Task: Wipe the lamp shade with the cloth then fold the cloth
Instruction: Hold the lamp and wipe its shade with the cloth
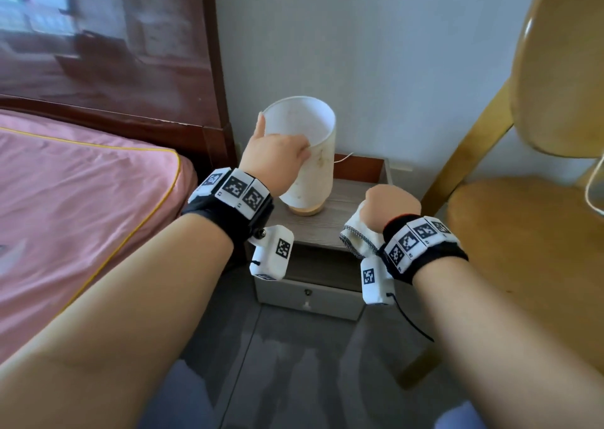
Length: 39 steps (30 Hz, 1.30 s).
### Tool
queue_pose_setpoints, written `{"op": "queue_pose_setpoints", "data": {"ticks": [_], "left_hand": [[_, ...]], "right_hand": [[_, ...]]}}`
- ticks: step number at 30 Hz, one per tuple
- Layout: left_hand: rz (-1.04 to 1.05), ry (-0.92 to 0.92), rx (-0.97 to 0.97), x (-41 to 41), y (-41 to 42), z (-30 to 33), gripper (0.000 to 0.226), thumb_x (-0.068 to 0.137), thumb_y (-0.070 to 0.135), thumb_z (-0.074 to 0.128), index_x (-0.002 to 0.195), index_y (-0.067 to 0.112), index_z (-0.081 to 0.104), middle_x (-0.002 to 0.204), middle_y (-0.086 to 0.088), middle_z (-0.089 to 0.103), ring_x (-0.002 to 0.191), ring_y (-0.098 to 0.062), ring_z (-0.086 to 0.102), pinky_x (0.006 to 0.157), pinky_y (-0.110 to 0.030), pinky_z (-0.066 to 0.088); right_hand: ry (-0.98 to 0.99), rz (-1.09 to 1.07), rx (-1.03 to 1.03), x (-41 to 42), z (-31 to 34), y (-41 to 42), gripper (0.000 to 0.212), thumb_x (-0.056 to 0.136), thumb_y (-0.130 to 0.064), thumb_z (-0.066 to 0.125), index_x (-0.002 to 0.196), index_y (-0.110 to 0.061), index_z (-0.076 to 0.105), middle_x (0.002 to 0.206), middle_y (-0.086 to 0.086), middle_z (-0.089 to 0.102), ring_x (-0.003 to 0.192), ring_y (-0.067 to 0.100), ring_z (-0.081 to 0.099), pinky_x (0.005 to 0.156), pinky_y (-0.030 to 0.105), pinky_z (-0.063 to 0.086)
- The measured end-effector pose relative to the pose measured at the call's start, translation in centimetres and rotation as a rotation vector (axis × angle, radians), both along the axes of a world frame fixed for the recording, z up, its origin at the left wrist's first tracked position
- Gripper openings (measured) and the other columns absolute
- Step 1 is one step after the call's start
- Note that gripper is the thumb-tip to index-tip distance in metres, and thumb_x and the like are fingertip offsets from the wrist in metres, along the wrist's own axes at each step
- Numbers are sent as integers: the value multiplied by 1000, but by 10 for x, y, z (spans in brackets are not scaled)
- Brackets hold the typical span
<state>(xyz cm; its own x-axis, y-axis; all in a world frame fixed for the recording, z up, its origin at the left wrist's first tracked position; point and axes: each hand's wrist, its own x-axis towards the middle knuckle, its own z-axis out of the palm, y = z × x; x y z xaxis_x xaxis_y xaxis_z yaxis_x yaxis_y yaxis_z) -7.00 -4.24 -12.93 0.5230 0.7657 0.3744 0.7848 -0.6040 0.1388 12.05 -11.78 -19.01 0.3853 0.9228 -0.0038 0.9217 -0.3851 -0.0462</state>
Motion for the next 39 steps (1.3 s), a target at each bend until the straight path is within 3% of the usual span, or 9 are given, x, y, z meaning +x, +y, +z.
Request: {"op": "queue_pose_setpoints", "data": {"ticks": [7, 10, 14, 18, 21, 26, 28, 32, 39], "left_hand": [[-23, -89, -129, -11, -9, -1, 32, 101, 32, 36, 97, 18, 64, 84, -10, 70, 127, -35, 41, 114, -43, 23], [-38, -136, -114, -11, -10, -5, 30, 100, 31, 39, 93, 15, 64, 77, -12, 68, 120, -37, 47, 111, -45, 28], [-72, -163, -94, -10, -6, -9, 29, 100, 28, 42, 92, 10, 64, 74, -15, 68, 113, -45, 52, 112, -45, 28], [-115, -164, -23, -10, 5, -14, 25, 99, 22, 43, 91, 9, 64, 68, -11, 65, 103, -42, 58, 112, -41, 27], [-155, -140, 32, -14, 17, -16, 26, 99, 20, 42, 91, 10, 64, 67, -9, 64, 77, -34, 61, 115, -35, 24], [-218, -142, 74, -13, 27, -13, 20, 95, 13, 47, 94, 12, 66, 70, -7, 67, 72, -32, 61, 74, -38, 48], [-233, -157, 82, -11, 29, -13, 20, 94, 10, 47, 95, 12, 67, 70, -6, 67, 71, -32, 61, 73, -35, 46], [-263, -158, 95, -4, 31, -13, 22, 92, 10, 49, 102, 15, 68, 73, -5, 70, 73, -32, 62, 81, -37, 45], [-261, -173, 127, 3, 38, -13, 23, 96, 16, 46, 103, 15, 68, 73, -9, 71, 71, -35, 63, 81, -36, 43]], "right_hand": [[192, -92, 309, -1, 32, -12, 26, 80, -32, 48, 71, -14, 65, 82, 9, 64, 86, 32, 57, 79, 38, 50], [583, -137, 476, -4, 39, -17, 28, 77, -28, 53, 55, -12, 56, 61, 6, 57, 68, 31, 52, 59, 34, 40], [1085, -240, 716, -3, 48, -17, 25, 80, -18, 56, 82, 5, 66, 87, 23, 68, 80, 37, 60, 70, 40, 48], [1239, -273, 756, 2, 41, -14, 29, 88, -16, 58, 112, -1, 64, 105, 14, 68, 92, 23, 64, 77, 27, 52], [1310, -515, 706, 0, 32, -2, 71, 74, -4, 73, 138, -8, 43, 128, 15, 58, 119, 29, 56, 100, 31, 43], [1608, -568, 656, -8, 8, 10, 42, 81, -28, 67, 114, -2, 62, 112, 21, 68, 106, 38, 63, 89, 48, 53], [1597, -521, 666, -15, 7, 20, 35, 77, -21, 72, 107, -6, 66, 93, 14, 73, 92, 30, 68, 76, 39, 54], [1395, -212, 833, -34, 11, 34, 42, 77, -2, 64, 112, -24, 58, 107, 6, 67, 96, 23, 67, 82, 43, 57], [1239, 121, 509, -48, 12, 28, 7, 59, -15, 69, 65, -19, 69, 61, -12, 65, 59, -2, 59, 56, 11, 46]]}}
